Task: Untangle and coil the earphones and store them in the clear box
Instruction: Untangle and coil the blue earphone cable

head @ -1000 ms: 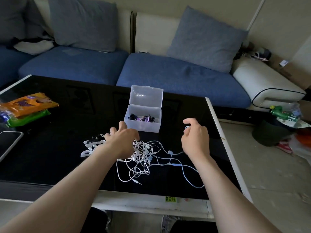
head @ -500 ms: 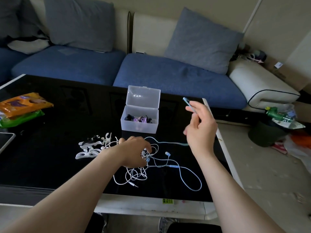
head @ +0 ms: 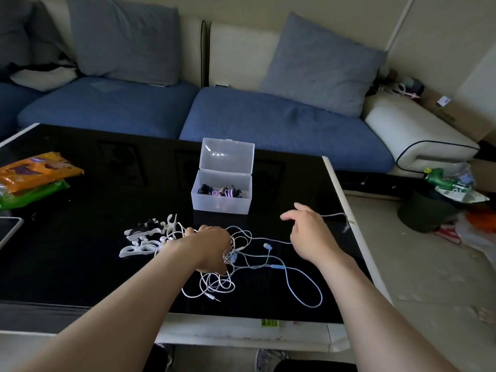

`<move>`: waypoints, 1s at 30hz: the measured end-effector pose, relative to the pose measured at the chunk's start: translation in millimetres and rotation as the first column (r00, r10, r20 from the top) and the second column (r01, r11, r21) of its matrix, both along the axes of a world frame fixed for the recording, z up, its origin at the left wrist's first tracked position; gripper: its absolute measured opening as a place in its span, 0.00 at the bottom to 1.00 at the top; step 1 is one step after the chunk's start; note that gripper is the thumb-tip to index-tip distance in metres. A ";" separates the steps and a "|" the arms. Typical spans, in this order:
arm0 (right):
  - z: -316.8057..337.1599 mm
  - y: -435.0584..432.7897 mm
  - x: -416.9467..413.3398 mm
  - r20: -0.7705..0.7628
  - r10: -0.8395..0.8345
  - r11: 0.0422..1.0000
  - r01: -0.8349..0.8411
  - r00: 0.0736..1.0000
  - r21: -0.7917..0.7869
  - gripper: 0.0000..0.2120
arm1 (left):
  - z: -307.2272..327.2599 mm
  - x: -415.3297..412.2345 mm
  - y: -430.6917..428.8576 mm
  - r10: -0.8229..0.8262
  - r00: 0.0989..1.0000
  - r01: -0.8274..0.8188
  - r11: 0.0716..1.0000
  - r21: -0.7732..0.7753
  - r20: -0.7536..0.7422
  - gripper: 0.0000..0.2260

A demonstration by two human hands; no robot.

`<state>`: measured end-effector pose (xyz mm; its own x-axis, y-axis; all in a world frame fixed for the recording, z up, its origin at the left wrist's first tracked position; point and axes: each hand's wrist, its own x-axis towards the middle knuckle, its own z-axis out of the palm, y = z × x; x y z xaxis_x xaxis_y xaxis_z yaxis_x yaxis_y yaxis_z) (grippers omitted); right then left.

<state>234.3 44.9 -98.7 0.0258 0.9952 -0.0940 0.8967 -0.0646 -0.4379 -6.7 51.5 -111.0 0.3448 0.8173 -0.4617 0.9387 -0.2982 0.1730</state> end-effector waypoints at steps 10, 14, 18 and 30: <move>-4.2 0.5 -26.6 0.286 0.148 0.986 -0.163 0.947 0.028 0.13 | -0.8 8.9 1.6 0.048 0.999 -0.049 0.997 0.053 0.011 0.18; -12.4 1.0 -39.2 0.347 0.198 0.980 -0.183 0.917 -0.075 0.09 | 2.4 6.0 0.4 0.090 0.995 -0.093 0.992 0.087 0.038 0.25; -23.3 1.6 -44.8 0.334 0.310 0.945 -0.248 0.890 -0.215 0.08 | 4.6 0.7 -2.1 0.120 0.992 -0.124 0.988 0.095 0.048 0.31; 12.2 2.9 -53.6 -0.613 -0.089 0.966 0.219 0.785 0.141 0.06 | 0.7 -13.2 3.3 0.189 0.980 -0.192 0.979 0.060 0.059 0.34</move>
<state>180.7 47.8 -86.5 0.1835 0.9817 0.0512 0.4362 -0.0346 -0.8992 -19.9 54.9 -110.3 0.2019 0.8982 -0.3904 0.9696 -0.1269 0.2095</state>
